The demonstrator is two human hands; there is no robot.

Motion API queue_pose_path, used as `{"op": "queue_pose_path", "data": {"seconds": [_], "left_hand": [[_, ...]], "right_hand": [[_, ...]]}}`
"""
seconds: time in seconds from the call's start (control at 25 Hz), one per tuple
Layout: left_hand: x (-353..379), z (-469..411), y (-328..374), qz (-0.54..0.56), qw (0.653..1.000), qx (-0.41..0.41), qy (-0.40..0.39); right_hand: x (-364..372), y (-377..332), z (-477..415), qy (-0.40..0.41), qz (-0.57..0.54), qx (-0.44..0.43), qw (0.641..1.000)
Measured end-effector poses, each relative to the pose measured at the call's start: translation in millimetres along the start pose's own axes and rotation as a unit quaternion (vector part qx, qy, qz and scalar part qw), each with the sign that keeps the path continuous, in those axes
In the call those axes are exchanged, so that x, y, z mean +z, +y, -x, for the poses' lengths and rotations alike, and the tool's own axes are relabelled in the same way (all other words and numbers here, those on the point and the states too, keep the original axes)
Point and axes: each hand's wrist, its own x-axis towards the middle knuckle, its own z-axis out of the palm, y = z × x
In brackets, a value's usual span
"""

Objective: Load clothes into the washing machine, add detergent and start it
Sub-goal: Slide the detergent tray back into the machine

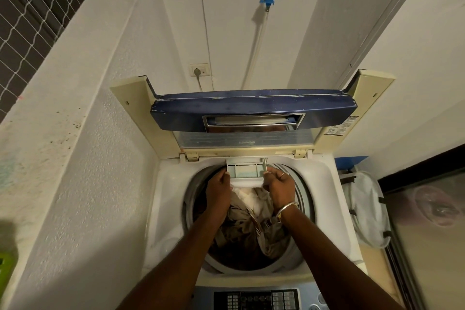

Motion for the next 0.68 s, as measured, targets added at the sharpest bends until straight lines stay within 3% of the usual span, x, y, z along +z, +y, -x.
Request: {"op": "queue_pose_path", "data": {"seconds": [0.44, 0.68], "left_hand": [[0.7, 0.4, -1.4, 0.016, 1.0, -0.003, 0.009], [1.8, -1.1, 5.8, 0.061, 0.998, -0.028, 0.019]], "right_hand": [[-0.4, -0.3, -3.5, -0.012, 0.033, -0.035, 0.999], [3.0, -8.5, -6.7, 0.021, 0.013, 0.01, 1.0]]}}
